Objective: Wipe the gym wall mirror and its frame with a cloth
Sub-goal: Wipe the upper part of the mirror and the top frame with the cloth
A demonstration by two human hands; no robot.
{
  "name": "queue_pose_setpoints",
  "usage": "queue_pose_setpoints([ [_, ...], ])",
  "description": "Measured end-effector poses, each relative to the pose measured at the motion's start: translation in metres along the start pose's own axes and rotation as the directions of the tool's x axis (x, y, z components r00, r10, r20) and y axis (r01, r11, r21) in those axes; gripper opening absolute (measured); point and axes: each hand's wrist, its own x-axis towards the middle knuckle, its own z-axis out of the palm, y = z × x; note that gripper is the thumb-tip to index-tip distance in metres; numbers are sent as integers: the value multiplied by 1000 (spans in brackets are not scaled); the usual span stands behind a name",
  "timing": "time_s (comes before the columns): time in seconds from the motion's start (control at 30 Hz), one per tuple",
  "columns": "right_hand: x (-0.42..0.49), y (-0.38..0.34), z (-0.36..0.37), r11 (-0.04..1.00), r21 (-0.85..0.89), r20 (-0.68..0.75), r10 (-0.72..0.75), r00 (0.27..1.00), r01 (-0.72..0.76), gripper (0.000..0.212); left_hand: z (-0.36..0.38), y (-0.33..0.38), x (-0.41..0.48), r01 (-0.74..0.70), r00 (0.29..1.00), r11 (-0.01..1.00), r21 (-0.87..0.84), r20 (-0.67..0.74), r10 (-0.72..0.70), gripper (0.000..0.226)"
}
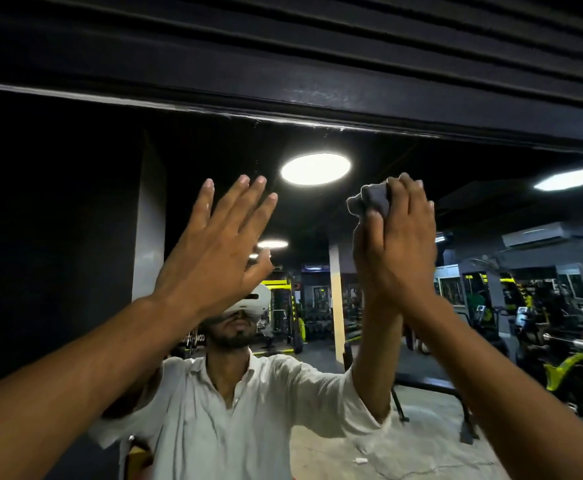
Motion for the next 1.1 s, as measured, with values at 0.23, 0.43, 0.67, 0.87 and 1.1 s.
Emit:
queue_pose_setpoints([
  [0.23, -97, -10, 3, 929, 33, 220, -368, 903, 370, 68, -2, 17, 2, 77, 997, 997, -19, -27, -78, 76],
  [0.43, -60, 64, -10, 984, 0, 76, -176, 981, 177, 62, -1, 20, 1, 82, 997, 997, -13, -12, -82, 77],
  [0.67, -97, 30, -3, 995, 99, 79, -6, 997, -2, 64, 0, 21, 1, 85, 996, 996, -1, -22, -85, 76],
  [0.87, -101, 30, -2, 961, 49, 167, -277, 946, 273, 63, -7, 15, 1, 56, 998, 997, -61, -20, -57, 75],
  [1.1, -40, -45, 12, 998, 59, 45, 24, 999, -27, 66, -19, -44, -15, 37, 999, 999, -21, 11, -36, 78],
])
